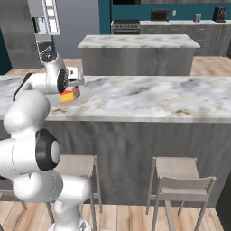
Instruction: Take the cheese, steak, and tomato from the fridge and place them on the plate on the dining counter to create an appetizer plate.
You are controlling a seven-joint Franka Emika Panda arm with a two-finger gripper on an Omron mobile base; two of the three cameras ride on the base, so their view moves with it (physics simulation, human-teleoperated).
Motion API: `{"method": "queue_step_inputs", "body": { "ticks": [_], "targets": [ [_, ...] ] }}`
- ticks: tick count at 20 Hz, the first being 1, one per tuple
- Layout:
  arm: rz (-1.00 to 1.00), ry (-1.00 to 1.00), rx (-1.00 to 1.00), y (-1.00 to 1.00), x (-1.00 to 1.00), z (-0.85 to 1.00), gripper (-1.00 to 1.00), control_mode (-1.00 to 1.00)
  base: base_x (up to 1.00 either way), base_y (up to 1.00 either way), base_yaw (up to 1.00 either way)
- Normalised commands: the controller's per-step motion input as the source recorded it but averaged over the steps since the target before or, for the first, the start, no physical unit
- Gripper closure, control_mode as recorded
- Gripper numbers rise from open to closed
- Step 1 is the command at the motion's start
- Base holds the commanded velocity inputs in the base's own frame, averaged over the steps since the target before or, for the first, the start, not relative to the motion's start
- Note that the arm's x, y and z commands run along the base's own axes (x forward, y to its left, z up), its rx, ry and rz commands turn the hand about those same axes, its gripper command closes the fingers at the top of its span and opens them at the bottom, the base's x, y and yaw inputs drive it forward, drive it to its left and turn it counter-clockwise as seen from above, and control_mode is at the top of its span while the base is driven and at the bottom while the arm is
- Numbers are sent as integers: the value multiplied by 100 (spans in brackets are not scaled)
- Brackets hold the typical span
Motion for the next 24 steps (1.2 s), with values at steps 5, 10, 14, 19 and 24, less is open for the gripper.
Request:
{"method": "queue_step_inputs", "body": {
  "ticks": [5, 10, 14, 19, 24],
  "targets": [
    [-2, -20, 0, -67, -78, 41, -100, -100, 0, 0, 0],
    [-2, -22, 1, -78, -100, 73, -100, -100, 0, 0, 0],
    [-2, -19, 0, -38, -100, 67, -100, -100, 0, 0, 0],
    [-1, -12, 0, -1, -100, 58, -100, -100, 0, 0, 0],
    [0, -4, 0, 0, -100, 41, -100, -100, 0, 0, 0]
  ]
}}
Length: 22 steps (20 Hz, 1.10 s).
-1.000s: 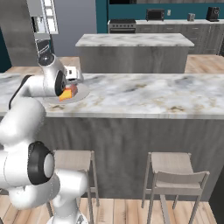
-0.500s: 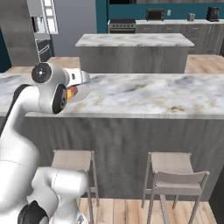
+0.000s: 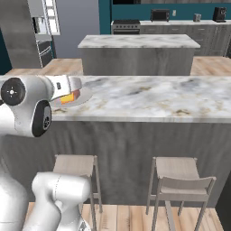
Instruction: Take the cheese, steak, and tomato from the fridge and place them on the plate on the dining counter to create an appetizer plate.
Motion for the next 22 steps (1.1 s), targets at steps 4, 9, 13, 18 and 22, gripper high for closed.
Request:
{"method": "queue_step_inputs", "body": {
  "ticks": [4, 9, 13, 18, 22],
  "targets": [
    [0, 0, 0, -9, -100, 24, -100, -100, 0, 0, 0],
    [-2, -3, 0, -11, -100, 12, -100, -100, 0, 0, 0],
    [-5, -1, 0, -16, -96, 19, -100, -100, 0, 0, 0],
    [-2, 2, 0, -13, -11, 2, -100, 100, -10, -77, -3],
    [0, 0, 0, 0, 0, 0, -100, 100, 0, -100, -8]
  ]
}}
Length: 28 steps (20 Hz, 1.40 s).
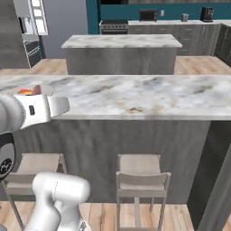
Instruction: Take the cheese, steak, and tomato from the fridge and place them on the plate on the dining counter to create an appetizer plate.
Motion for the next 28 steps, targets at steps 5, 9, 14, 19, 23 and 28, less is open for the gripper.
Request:
{"method": "queue_step_inputs", "body": {
  "ticks": [5, 9, 14, 19, 23, 28],
  "targets": [
    [0, 0, 0, 0, 0, 0, -100, 100, 0, -100, -15],
    [0, 0, 0, 0, 0, 0, -100, 100, -1, -100, -20],
    [0, 0, 0, 0, 0, 0, -100, 100, -7, -100, -25],
    [0, 0, 0, 0, 0, 0, -100, 100, -3, -100, -28],
    [0, 0, 0, 0, 0, 0, -100, 100, 0, -100, -27],
    [0, 0, 0, 0, 0, 0, -100, 100, 0, -100, -25]
  ]
}}
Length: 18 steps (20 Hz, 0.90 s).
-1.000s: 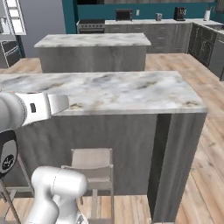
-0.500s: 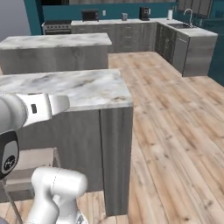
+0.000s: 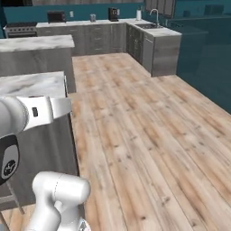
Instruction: Take the cheese, steak, and tomato from the fridge and place them on the plate on the dining counter to create an appetizer plate.
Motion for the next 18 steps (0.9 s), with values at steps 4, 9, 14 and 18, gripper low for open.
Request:
{"method": "queue_step_inputs", "body": {
  "ticks": [4, 9, 14, 18],
  "targets": [
    [0, 0, 0, 0, 0, 0, -100, 100, 7, -100, -22],
    [0, 0, 0, 0, 0, 0, -100, 100, 68, -100, -8],
    [0, 0, 0, 0, 0, 0, -100, 100, 100, -79, 7],
    [0, 0, 0, 0, 0, 0, -100, 100, 100, -18, 13]
  ]
}}
